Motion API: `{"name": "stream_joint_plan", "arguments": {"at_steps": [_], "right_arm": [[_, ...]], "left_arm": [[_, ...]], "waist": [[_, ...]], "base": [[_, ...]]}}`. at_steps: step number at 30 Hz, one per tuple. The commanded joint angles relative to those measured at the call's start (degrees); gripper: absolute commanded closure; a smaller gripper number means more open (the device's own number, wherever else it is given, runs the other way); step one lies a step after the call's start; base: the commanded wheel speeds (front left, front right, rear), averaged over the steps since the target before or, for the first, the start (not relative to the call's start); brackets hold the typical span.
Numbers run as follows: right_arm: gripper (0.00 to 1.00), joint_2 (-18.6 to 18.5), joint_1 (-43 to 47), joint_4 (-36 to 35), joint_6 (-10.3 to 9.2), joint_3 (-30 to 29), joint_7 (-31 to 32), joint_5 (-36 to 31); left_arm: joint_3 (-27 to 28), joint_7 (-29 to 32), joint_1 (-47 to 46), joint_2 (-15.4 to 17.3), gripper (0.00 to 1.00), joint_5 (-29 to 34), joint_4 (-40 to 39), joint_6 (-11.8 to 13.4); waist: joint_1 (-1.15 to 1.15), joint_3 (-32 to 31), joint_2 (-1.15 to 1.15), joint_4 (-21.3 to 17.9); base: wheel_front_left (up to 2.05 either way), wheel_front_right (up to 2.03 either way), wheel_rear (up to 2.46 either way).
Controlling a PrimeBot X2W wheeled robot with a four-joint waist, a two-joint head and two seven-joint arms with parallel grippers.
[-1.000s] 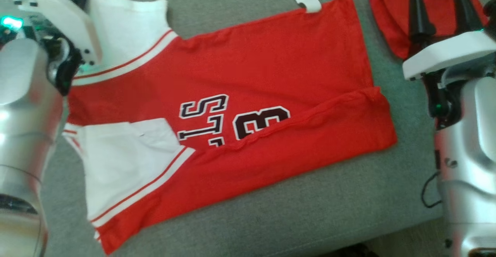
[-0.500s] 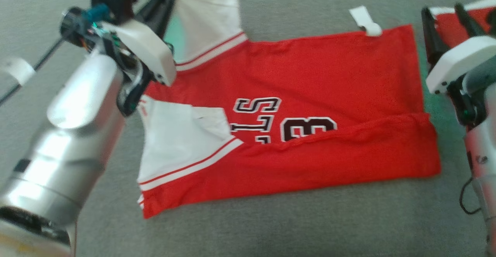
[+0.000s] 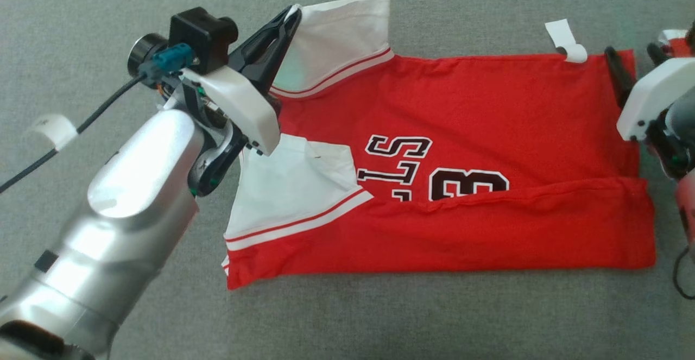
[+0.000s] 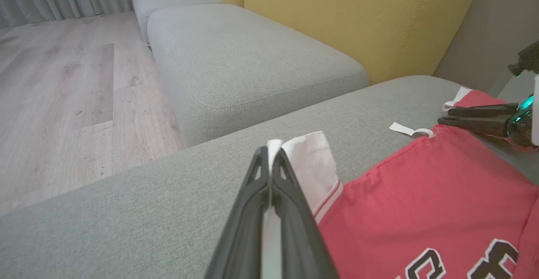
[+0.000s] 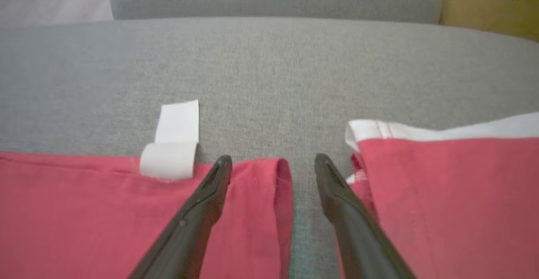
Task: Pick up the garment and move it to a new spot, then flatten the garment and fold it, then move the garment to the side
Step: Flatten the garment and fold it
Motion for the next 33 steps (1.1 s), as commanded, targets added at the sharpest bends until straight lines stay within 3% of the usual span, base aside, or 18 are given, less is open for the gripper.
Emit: {"name": "stream_joint_plan", "arguments": {"at_steps": [1, 8, 9, 10, 11, 26, 33], "right_arm": [[0.0, -1.1, -1.7, -0.2, -0.04, 1.2, 0.4, 0.1], [0.0, -1.7, -4.3, 4.4, -0.04, 4.7, 1.5, 1.2], [0.07, -1.6, -4.5, 4.8, -0.04, 5.3, 1.8, 1.6], [0.77, -1.7, -4.8, 5.1, -0.04, 5.9, 1.9, 1.9], [1.0, -1.7, -5.0, 5.2, -0.04, 6.4, 1.6, 2.3], [1.0, -0.4, -11.2, 1.6, -0.04, 8.9, -10.3, 11.7], [1.0, 0.3, -14.6, 0.0, -0.04, 9.8, -14.7, 18.4]], "left_arm": [[2.1, 0.3, -1.3, 2.6, 1.0, -0.2, -2.2, 0.6], [1.9, 0.8, -1.5, 2.9, 1.0, -0.2, -3.2, 1.3], [1.9, 0.8, -1.7, 2.9, 1.0, -0.2, -3.1, 1.3], [1.9, 0.8, -1.8, 2.9, 1.0, -0.2, -3.0, 1.3], [1.9, 0.7, -2.0, 2.9, 1.0, -0.2, -2.9, 1.3], [6.8, -5.5, -6.1, 5.3, 1.0, -0.2, 4.3, 4.0], [8.6, -9.9, -12.5, 4.4, 1.0, 0.5, 10.7, 4.0]], "waist": [[0.0, 0.4, 0.0, 0.2], [0.0, 1.7, 0.0, 0.4], [0.0, 1.9, 0.0, 0.4], [0.0, 2.0, 0.0, 0.4], [0.0, 2.1, 0.0, 0.3], [0.0, 1.6, 0.0, -4.2], [0.0, 2.2, 0.0, -5.8]], "base": [[0.0, 0.0, 0.0], [0.0, 0.0, 0.0], [0.0, 0.0, 0.0], [0.0, 0.0, 0.0], [0.0, 0.0, 0.0], [0.0, 0.0, 0.0], [0.0, 0.0, 0.0]]}}
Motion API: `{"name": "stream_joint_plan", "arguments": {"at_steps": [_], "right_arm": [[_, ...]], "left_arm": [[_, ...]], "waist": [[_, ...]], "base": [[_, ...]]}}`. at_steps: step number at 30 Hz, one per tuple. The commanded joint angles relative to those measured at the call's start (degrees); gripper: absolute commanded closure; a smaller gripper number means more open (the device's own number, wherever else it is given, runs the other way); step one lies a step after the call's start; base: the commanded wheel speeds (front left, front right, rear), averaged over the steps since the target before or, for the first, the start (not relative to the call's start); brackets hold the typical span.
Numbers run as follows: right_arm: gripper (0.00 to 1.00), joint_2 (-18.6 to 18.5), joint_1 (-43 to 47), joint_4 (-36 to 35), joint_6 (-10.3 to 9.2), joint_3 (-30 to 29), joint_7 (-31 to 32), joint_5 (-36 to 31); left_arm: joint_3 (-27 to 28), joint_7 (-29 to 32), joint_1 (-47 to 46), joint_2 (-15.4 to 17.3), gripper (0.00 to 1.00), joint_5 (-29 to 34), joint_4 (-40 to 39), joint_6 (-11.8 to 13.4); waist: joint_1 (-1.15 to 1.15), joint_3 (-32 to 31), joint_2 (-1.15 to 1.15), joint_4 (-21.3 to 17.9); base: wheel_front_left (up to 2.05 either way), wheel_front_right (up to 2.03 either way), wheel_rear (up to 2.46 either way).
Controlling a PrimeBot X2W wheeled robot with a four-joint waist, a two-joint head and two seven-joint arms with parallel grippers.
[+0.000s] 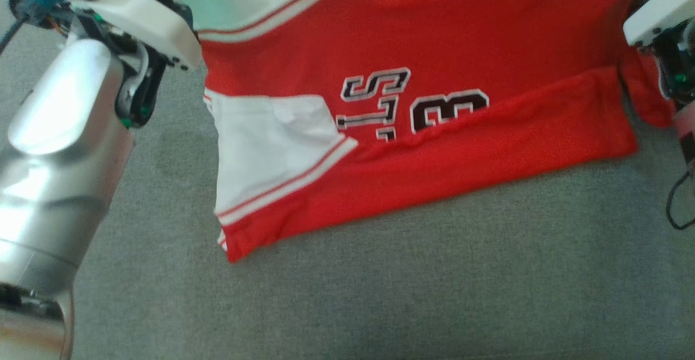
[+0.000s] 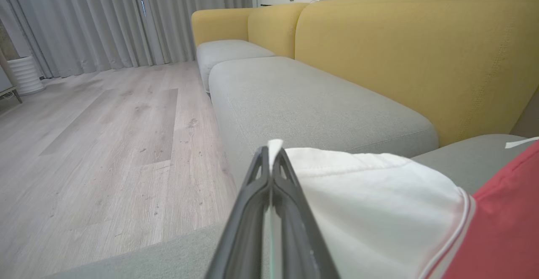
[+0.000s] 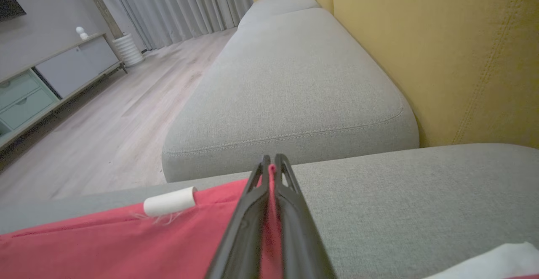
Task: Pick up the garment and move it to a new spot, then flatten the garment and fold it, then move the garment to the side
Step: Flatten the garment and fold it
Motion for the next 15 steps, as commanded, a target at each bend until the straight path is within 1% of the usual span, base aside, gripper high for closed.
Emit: {"name": "stream_joint_plan", "arguments": {"at_steps": [1, 3, 8, 11, 15], "right_arm": [[1.0, 0.3, -1.9, -1.8, -0.04, 0.5, -1.3, 1.2], [1.0, 0.5, -2.4, -1.8, -0.04, 0.9, -2.1, 2.6], [1.0, 0.1, -2.6, -1.2, -0.04, 2.5, -3.2, 5.2], [1.0, -0.5, -2.1, -0.8, -0.04, 3.4, -3.2, 7.0], [1.0, -1.6, 0.1, -1.0, -0.04, 4.9, -2.2, 9.7]], "left_arm": [[2.9, -1.2, -3.8, 1.8, 1.0, 0.5, -0.1, 0.1], [3.0, -2.6, -5.0, 1.1, 1.0, 0.6, 1.5, -0.2], [1.9, -4.6, -6.1, -0.4, 1.0, 0.7, 4.6, -1.9], [1.1, -5.1, -5.7, -0.8, 1.0, 0.6, 5.6, -2.8], [0.2, -4.4, -3.6, -0.9, 1.0, -1.3, 5.4, -4.1]], "waist": [[0.0, 0.1, 0.0, -0.1], [0.0, 0.0, 0.0, -0.1], [0.0, -0.5, 0.0, 0.5], [0.0, -0.9, 0.0, 1.0], [0.0, -2.1, 0.0, 1.7]], "base": [[0.0, 0.0, 0.0], [0.0, 0.0, 0.0], [0.0, 0.0, 0.0], [0.0, 0.0, 0.0], [0.0, 0.0, 0.0]]}}
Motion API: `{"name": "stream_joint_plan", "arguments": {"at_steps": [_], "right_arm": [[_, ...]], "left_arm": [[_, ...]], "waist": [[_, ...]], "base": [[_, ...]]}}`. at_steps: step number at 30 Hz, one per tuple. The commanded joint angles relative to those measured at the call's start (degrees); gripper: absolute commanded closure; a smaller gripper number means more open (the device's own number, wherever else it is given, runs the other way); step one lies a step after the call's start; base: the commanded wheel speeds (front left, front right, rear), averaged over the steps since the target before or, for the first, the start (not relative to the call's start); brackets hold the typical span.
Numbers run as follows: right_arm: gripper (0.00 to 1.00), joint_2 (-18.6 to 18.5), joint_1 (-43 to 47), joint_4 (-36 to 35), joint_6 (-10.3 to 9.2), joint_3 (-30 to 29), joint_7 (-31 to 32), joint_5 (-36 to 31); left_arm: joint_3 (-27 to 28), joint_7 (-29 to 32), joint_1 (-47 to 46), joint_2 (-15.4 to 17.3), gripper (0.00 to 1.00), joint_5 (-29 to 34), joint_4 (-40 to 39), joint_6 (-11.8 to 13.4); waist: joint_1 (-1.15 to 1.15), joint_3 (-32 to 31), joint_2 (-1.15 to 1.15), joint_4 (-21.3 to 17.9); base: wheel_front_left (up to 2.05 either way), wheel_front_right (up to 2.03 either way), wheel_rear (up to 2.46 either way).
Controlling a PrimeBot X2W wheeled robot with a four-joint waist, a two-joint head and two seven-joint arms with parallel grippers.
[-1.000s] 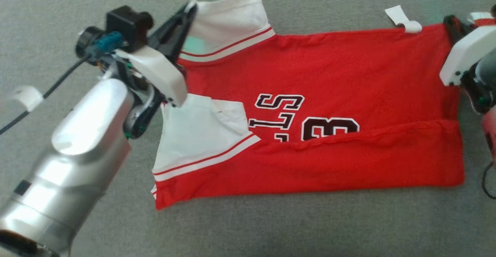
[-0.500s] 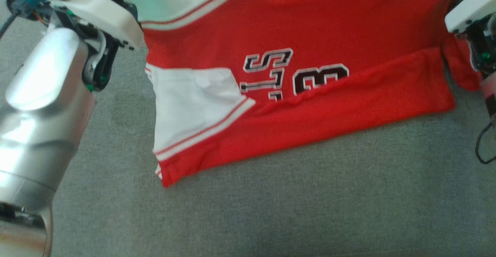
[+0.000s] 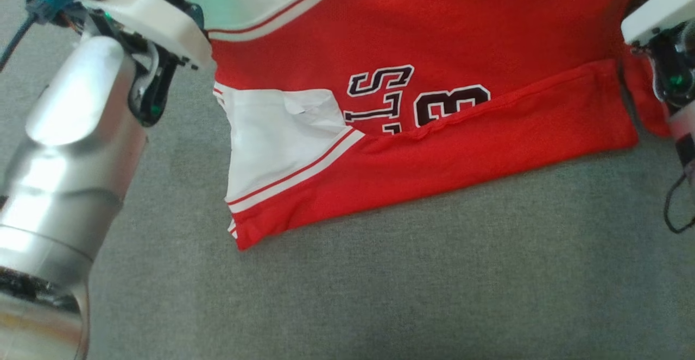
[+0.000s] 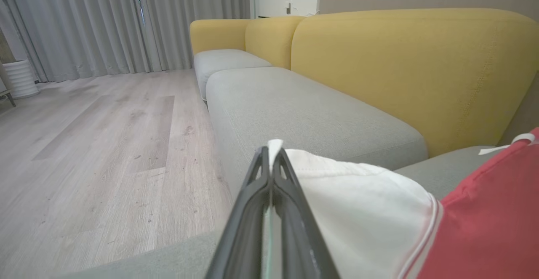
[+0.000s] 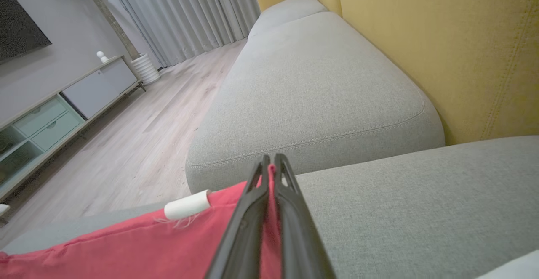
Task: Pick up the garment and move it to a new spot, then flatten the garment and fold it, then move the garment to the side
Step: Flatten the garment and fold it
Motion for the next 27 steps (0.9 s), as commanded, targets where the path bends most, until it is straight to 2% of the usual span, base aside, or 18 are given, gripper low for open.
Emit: {"name": "stream_joint_plan", "arguments": {"at_steps": [1, 7, 14, 27], "right_arm": [[1.0, -1.5, 1.2, -1.8, -0.05, 1.0, 0.4, 1.1], [1.0, -4.4, 5.7, -3.4, -0.05, 4.0, 4.2, 5.2], [1.0, -8.0, 10.6, -5.5, -0.05, 8.2, 9.5, 8.9], [1.0, -13.6, 14.8, -5.3, -0.05, 16.9, 17.7, 9.0]], "left_arm": [[0.5, 0.3, -0.5, 2.3, 1.0, -0.5, -2.0, -0.5], [-2.8, 4.8, 5.5, 4.5, 1.0, -4.7, -7.8, -1.2], [-7.0, 12.5, 13.2, 10.4, 1.0, -10.4, -19.1, -1.3], [-12.3, 25.2, 21.0, 18.9, 1.0, -18.3, -33.6, -1.3]], "waist": [[0.0, -0.8, 0.0, 0.4], [0.0, -3.4, 0.0, 1.4], [0.0, -6.2, 0.0, 2.3], [0.0, -8.9, 0.0, 3.0]], "base": [[0.0, 0.0, 0.0], [0.0, 0.0, 0.0], [0.0, 0.0, 0.0], [0.0, 0.0, 0.0]]}}
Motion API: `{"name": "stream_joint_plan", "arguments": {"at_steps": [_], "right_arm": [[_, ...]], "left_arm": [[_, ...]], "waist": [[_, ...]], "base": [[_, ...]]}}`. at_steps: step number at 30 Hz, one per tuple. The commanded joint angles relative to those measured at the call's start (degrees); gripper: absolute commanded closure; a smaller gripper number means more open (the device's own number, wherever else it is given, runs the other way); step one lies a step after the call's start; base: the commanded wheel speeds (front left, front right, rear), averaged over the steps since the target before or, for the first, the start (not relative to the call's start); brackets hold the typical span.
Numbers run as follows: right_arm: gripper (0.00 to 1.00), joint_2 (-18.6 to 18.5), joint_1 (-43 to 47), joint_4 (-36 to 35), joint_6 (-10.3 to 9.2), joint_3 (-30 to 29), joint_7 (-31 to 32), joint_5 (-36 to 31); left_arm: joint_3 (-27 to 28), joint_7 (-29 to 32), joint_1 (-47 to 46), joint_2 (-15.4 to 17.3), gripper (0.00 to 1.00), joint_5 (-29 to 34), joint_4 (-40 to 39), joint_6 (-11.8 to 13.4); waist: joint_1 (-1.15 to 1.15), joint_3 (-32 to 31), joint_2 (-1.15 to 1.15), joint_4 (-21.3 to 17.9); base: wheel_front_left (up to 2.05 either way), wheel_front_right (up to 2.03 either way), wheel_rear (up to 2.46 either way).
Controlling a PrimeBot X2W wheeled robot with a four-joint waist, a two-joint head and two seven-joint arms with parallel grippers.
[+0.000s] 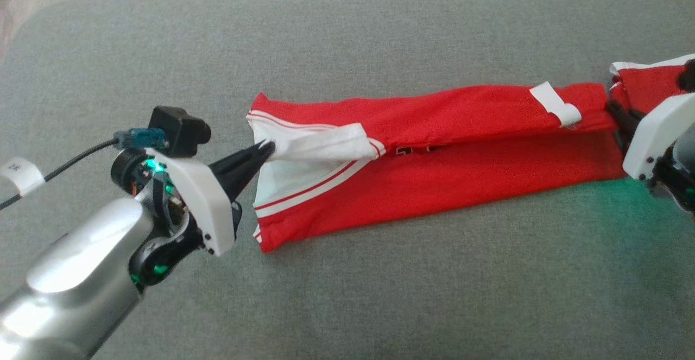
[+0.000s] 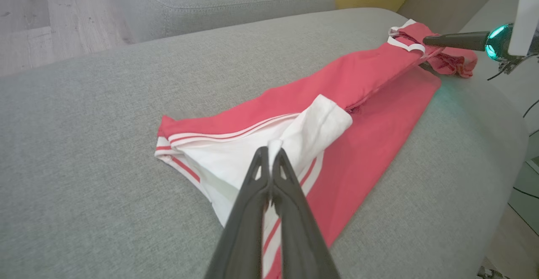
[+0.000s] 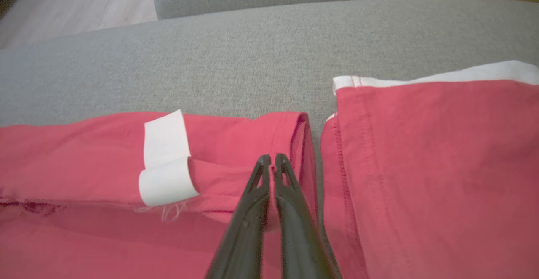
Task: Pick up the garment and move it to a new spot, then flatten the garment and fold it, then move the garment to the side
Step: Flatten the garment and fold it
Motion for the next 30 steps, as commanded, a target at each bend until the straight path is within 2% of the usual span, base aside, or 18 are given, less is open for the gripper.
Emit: {"name": "stream_joint_plan", "arguments": {"at_steps": [1, 12, 18, 19, 20, 21, 25, 30], "right_arm": [[1.0, -2.2, 0.8, -1.0, -0.04, 1.0, 0.9, 0.0], [1.0, -4.1, 1.9, -0.7, -0.04, 5.8, 5.4, 1.5], [1.0, -4.8, 2.0, -0.4, -0.04, 7.4, 7.4, 2.6], [0.61, -4.8, 1.9, 0.1, -0.04, 7.5, 7.6, 2.6], [0.0, -4.6, 2.0, 0.6, -0.04, 7.6, 8.2, 2.9], [0.0, -4.5, 1.9, 0.7, -0.04, 7.8, 8.4, 3.0], [0.0, -4.4, 0.4, 1.6, -0.04, 6.5, 5.7, 3.3], [0.0, -3.2, -2.5, 1.8, -0.04, 3.9, -0.4, 3.4]], "left_arm": [[1.9, 1.1, -1.8, 3.3, 1.0, -0.9, -2.6, 0.1], [1.1, 8.1, 0.7, 7.4, 1.0, -7.9, -9.2, 0.1], [-0.5, 10.2, 2.0, 7.4, 1.0, -8.8, -10.4, 0.4], [-0.7, 10.3, 2.3, 7.2, 1.0, -9.0, -10.4, 0.4], [-0.9, 10.2, 2.5, 7.0, 0.15, -9.0, -10.4, 0.4], [-0.9, 9.9, 2.6, 6.8, 0.0, -8.9, -10.2, 0.4], [0.2, 6.2, 2.3, 5.6, 0.0, -7.2, -9.0, 1.0], [4.8, -5.2, 1.3, 2.9, 0.0, -3.2, -5.4, 4.4]], "waist": [[0.01, -0.4, 0.0, 0.0], [0.01, -1.9, 0.0, -0.8], [0.01, -1.3, 0.0, -1.1], [0.01, -1.3, 0.0, -1.2], [0.01, -1.3, 0.0, -1.2], [0.01, -1.2, 0.0, -1.3], [0.01, -1.4, 0.0, -1.5], [0.01, -2.4, 0.0, -1.9]], "base": [[0.0, 0.0, 0.0], [0.0, 0.0, 0.0], [0.0, 0.0, 0.0], [0.0, 0.0, 0.0], [0.0, 0.0, 0.0], [0.0, 0.0, 0.0], [0.0, 0.0, 0.0], [0.0, 0.0, 0.0]]}}
